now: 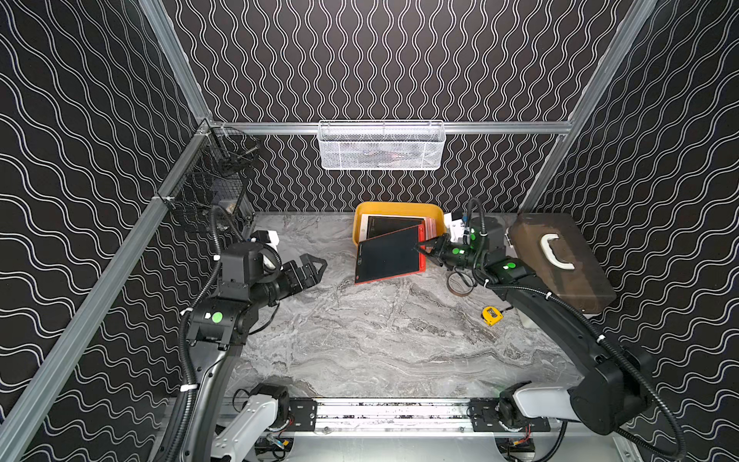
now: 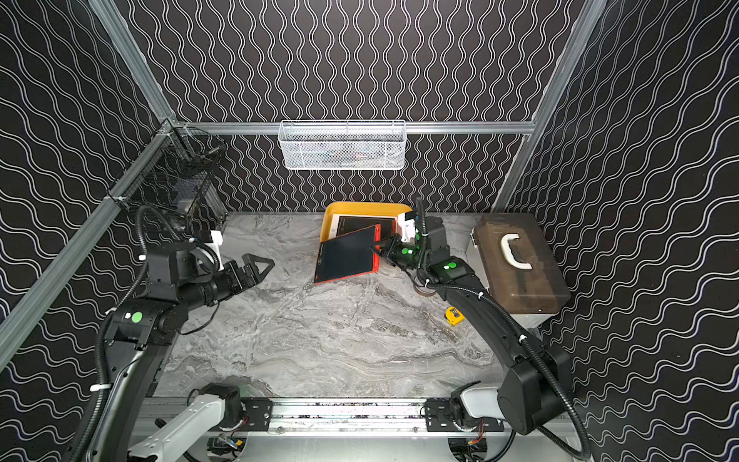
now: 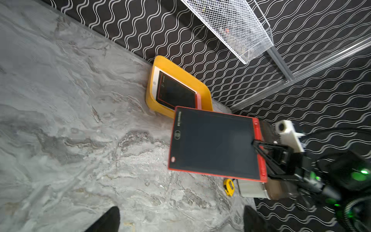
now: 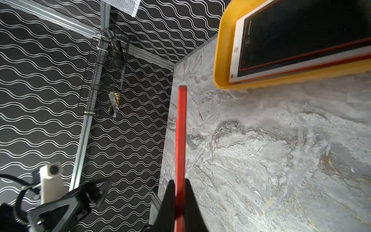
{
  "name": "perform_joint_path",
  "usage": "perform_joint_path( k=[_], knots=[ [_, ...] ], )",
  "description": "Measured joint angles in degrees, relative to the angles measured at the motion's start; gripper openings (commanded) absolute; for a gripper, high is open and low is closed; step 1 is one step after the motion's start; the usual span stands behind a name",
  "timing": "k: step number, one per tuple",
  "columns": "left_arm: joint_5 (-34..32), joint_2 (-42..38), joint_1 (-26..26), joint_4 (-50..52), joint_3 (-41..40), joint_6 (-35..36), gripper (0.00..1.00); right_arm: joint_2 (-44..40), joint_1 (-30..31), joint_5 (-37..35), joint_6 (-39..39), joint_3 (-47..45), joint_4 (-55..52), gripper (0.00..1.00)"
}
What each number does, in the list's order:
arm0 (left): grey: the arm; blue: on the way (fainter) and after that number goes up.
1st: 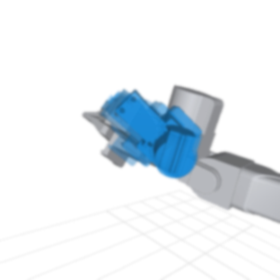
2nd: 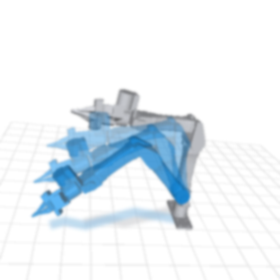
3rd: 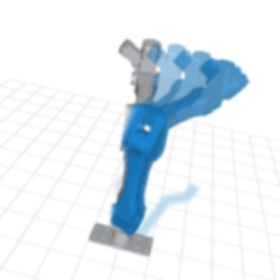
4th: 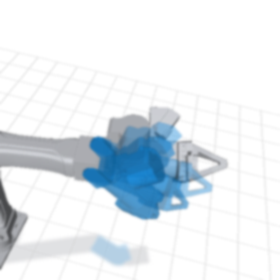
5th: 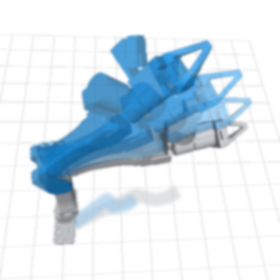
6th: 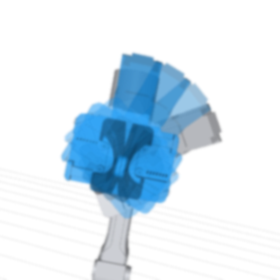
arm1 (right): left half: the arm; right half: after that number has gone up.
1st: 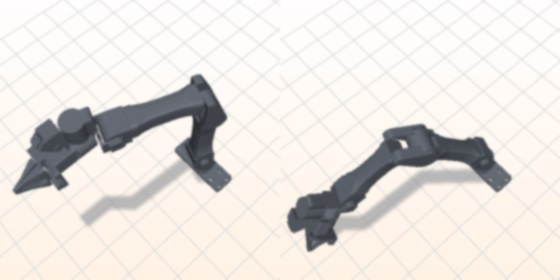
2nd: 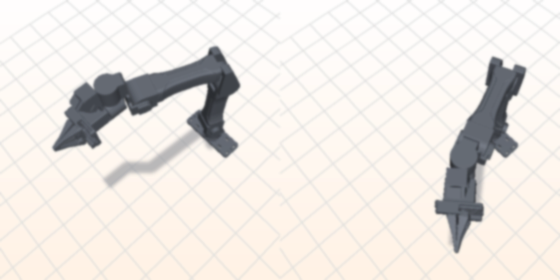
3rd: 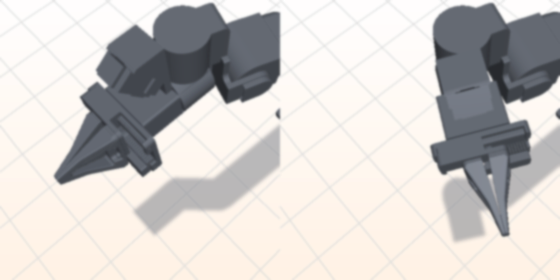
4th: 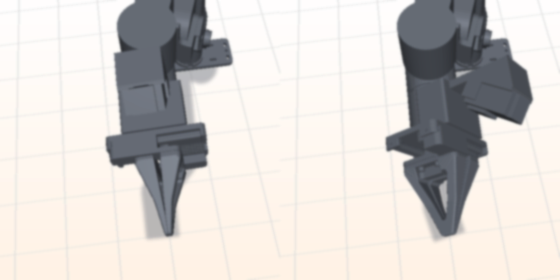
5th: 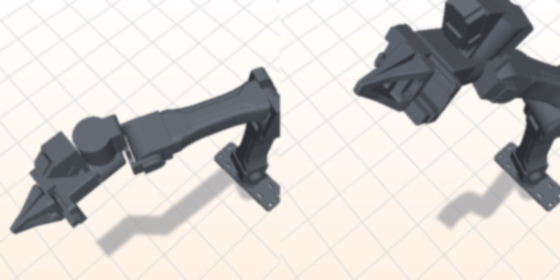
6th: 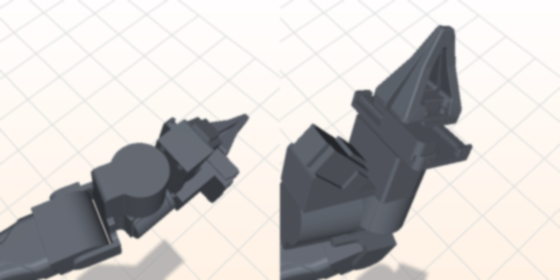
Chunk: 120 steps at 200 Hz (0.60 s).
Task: Take out the writing tablet from the storage box
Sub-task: Place the writing tablet at the corner of the board.
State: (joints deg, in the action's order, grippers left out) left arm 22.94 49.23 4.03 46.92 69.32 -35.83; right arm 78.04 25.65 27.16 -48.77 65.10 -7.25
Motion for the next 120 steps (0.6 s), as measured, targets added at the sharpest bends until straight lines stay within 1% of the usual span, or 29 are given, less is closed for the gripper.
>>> perform_joint_path(
  k=[24, 46, 71, 120],
  knots=[
    [0.9, -2.6, 1.1, 0.2, 0.4, -1.6, 0.99, 0.5, 4.9, -1.8, -0.3, -2.4, 1.1, 0.0],
    [1.3, -3.2, 2.4, 0.3, 0.6, -2.0, 0.99, 0.4, 7.7, -3.8, -1.1, -4.0, 2.1, 0.0],
    [1.3, -3.0, 3.4, 0.6, 1.6, -3.0, 0.99, -0.3, 9.7, -6.2, -1.3, -4.8, 2.4, 0.0],
    [1.3, -2.1, 4.3, 0.8, 4.4, -3.0, 0.99, 0.6, 11.6, -7.7, -1.3, -4.8, 3.1, 0.0]
  ],
)
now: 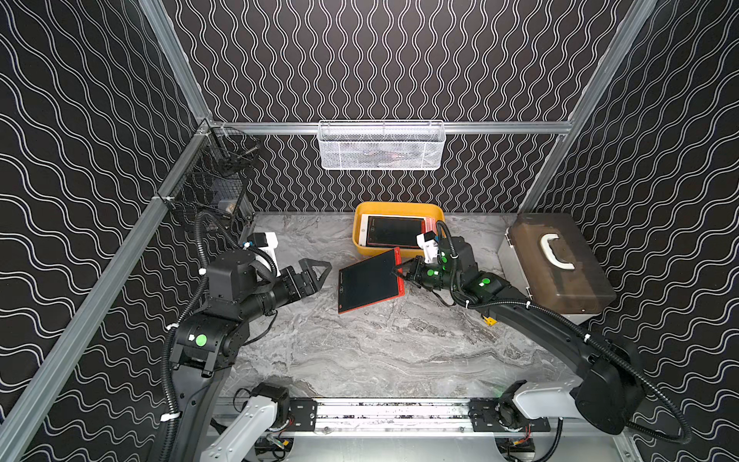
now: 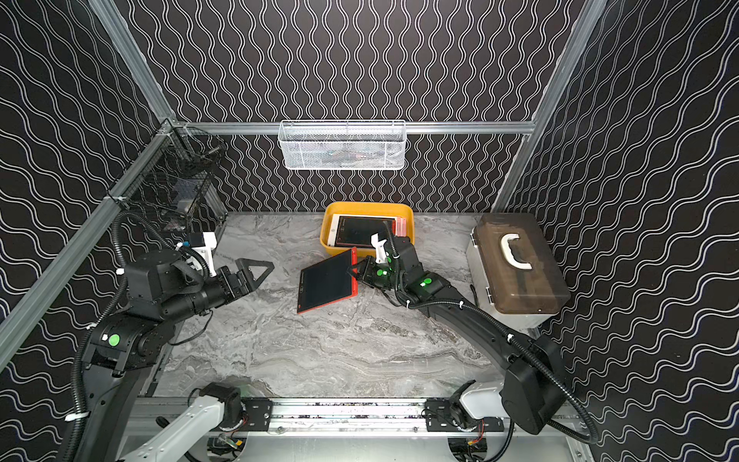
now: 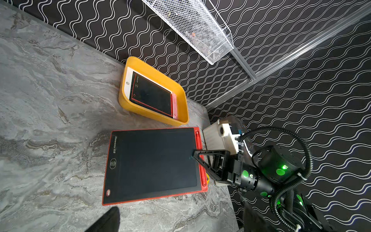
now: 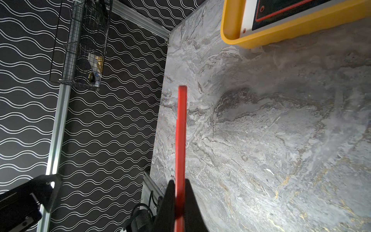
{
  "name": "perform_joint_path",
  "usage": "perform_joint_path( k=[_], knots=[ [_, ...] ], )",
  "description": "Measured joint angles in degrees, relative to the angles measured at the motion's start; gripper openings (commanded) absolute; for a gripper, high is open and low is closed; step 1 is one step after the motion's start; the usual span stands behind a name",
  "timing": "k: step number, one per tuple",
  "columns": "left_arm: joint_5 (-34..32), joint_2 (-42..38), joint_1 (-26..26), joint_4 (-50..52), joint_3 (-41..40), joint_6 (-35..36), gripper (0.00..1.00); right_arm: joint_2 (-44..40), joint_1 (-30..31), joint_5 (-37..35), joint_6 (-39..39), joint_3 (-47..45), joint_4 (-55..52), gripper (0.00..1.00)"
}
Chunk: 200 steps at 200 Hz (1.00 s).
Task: Take out the writing tablet from the storage box
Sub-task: Place the writing tablet at the corner of the board.
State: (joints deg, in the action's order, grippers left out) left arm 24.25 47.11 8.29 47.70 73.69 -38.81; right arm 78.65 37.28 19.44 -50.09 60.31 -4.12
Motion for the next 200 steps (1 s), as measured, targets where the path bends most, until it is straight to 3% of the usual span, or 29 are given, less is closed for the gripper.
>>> perform_joint_path(
  k=[53, 98, 200],
  knots=[
    [0.0, 0.5, 0.0, 1.9, 5.8, 0.0, 0.99, 6.1, 2.5, -1.0, -1.4, -0.8, 5.2, 0.0],
    [-0.8, 0.5, 0.1, 6.0, 13.2, 1.2, 0.99, 17.2, 5.9, -3.4, -4.9, 3.0, 13.7, 0.0],
    [-12.3, 0.7, 0.1, 18.8, 26.4, 6.2, 0.99, 37.9, 15.4, -13.7, -10.2, 16.9, 24.0, 0.0]
  ],
)
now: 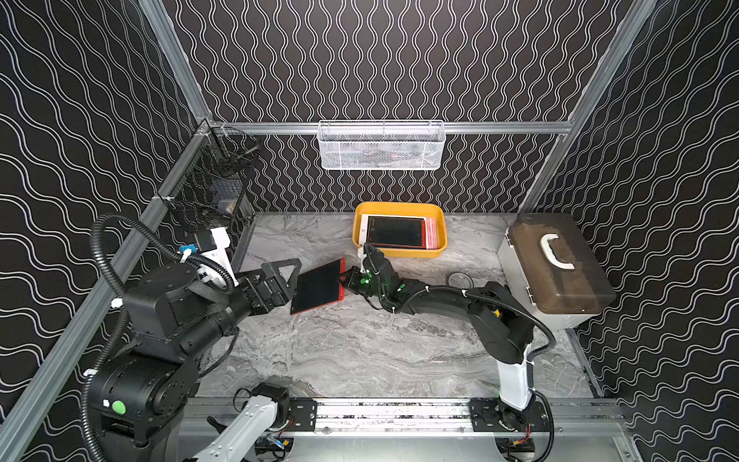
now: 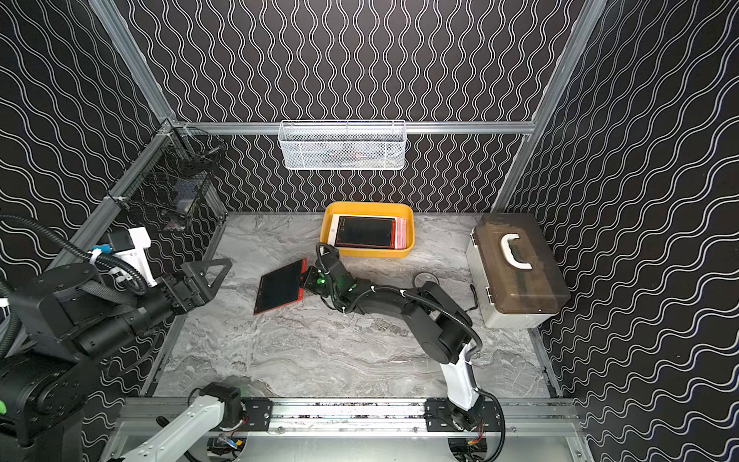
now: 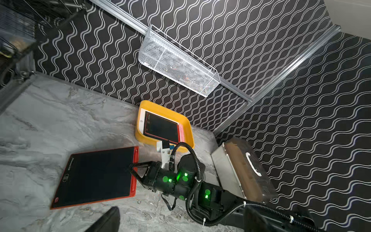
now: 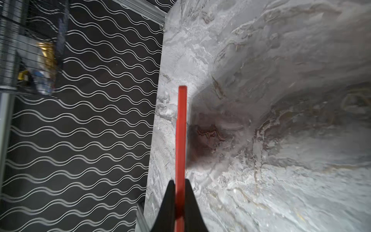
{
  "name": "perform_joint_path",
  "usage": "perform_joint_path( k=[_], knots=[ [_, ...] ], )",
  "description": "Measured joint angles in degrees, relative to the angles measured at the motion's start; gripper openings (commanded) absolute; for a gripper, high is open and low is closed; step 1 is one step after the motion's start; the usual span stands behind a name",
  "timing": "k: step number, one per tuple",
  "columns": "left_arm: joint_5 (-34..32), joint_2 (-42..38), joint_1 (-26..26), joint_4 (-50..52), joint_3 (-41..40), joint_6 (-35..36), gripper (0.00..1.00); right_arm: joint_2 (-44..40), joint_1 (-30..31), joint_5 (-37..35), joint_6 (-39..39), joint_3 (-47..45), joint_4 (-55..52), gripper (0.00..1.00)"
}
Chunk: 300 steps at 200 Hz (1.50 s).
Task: Take out the writing tablet from the storage box
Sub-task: Place the writing tablet at the corner of the board.
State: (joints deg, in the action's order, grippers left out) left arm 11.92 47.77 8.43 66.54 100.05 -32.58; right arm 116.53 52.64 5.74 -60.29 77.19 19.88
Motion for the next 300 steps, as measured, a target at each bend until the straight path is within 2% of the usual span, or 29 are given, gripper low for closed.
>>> perform_joint_path(
  k=[79, 129, 198, 226, 251, 278, 300],
  knots=[
    [-7.3, -0.2, 2.7, 4.5, -1.8, 1.7, 0.99, 12.0, 9.7, -5.0, -6.2, 10.3, 4.0, 0.0],
    [-10.8, -0.4, 4.6, 6.0, -2.3, 2.4, 0.99, 12.3, 14.6, -10.8, -10.7, 9.7, 3.8, 0.0],
    [-15.8, -2.0, 6.4, 8.3, -0.7, 2.7, 0.99, 14.6, 16.9, -14.2, -14.2, 11.9, 3.1, 0.0],
    [-17.1, -2.0, 6.5, 9.3, 0.2, 2.6, 0.99, 17.9, 17.8, -13.3, -15.3, 14.6, 3.6, 0.0],
    [-18.3, -0.7, 6.7, 11.5, 4.8, 2.7, 0.99, 20.6, 17.7, -10.8, -16.1, 15.1, 6.1, 0.0],
    [-18.6, 1.8, 7.0, 12.1, 10.2, 2.7, 0.99, 21.0, 17.6, -9.4, -16.6, 14.3, 8.4, 0.0],
    [-18.4, 3.3, 7.1, 12.3, 10.9, 2.7, 0.99, 21.0, 18.0, -8.5, -16.6, 13.2, 9.9, 0.0]
  ],
)
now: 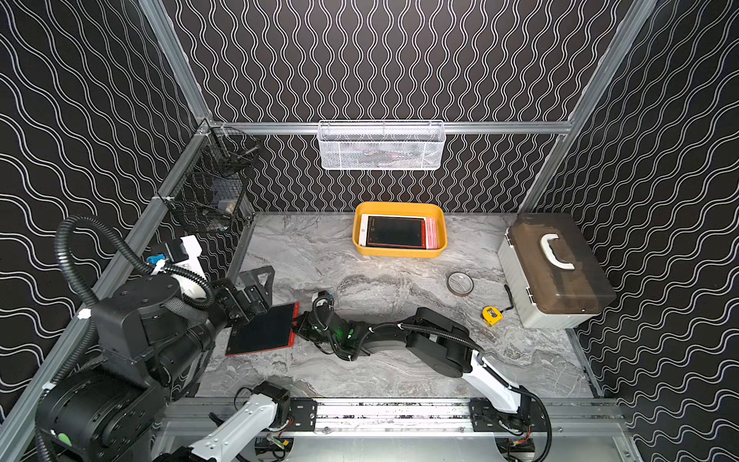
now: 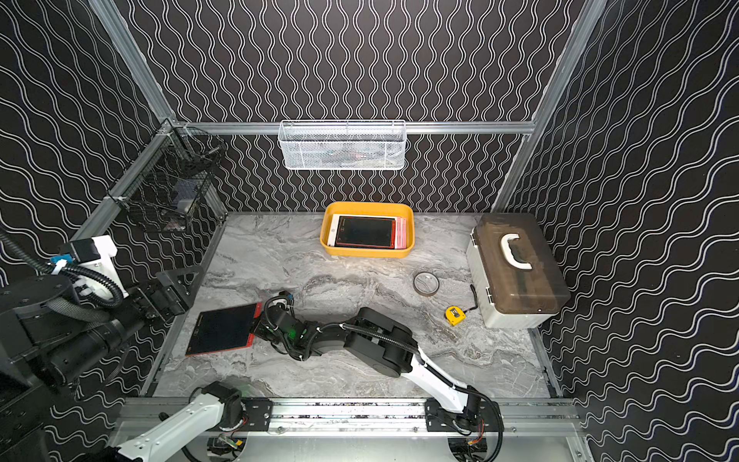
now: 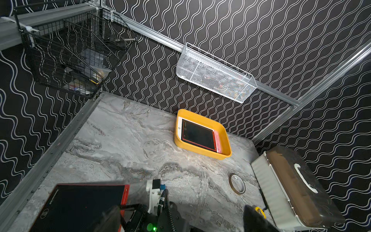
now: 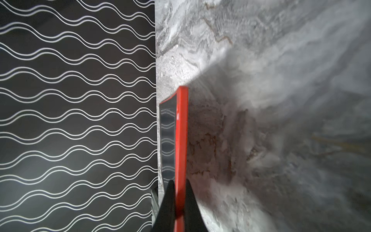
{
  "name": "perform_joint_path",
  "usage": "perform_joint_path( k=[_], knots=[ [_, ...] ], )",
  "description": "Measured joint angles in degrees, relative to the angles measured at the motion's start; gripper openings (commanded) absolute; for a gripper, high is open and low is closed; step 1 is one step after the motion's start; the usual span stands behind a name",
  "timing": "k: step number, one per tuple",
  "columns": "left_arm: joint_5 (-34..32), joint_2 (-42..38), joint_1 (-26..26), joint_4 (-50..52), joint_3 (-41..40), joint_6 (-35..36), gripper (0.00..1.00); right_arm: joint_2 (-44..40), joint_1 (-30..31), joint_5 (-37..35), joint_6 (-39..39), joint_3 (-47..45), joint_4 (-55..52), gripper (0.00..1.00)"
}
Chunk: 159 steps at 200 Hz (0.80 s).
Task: Take out the writing tablet from the storage box
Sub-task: Place the writing tablet at the corner of the board.
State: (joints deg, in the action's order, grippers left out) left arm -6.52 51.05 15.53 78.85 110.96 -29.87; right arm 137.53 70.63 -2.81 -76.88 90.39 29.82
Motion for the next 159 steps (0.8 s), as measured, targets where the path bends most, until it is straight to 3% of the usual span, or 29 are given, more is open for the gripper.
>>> perform_joint_path(
  k=[79, 159],
  knots=[
    [1.0, 1.2, 0.1, -0.6, -3.9, -0.2, 0.99, -1.6, 3.6, 1.6, -2.3, -6.2, 5.0, 0.0],
    [1.0, 1.3, 0.1, -0.9, -5.6, -1.6, 0.99, -1.5, 5.2, -3.1, -5.9, -4.8, 3.5, 0.01]
  ],
)
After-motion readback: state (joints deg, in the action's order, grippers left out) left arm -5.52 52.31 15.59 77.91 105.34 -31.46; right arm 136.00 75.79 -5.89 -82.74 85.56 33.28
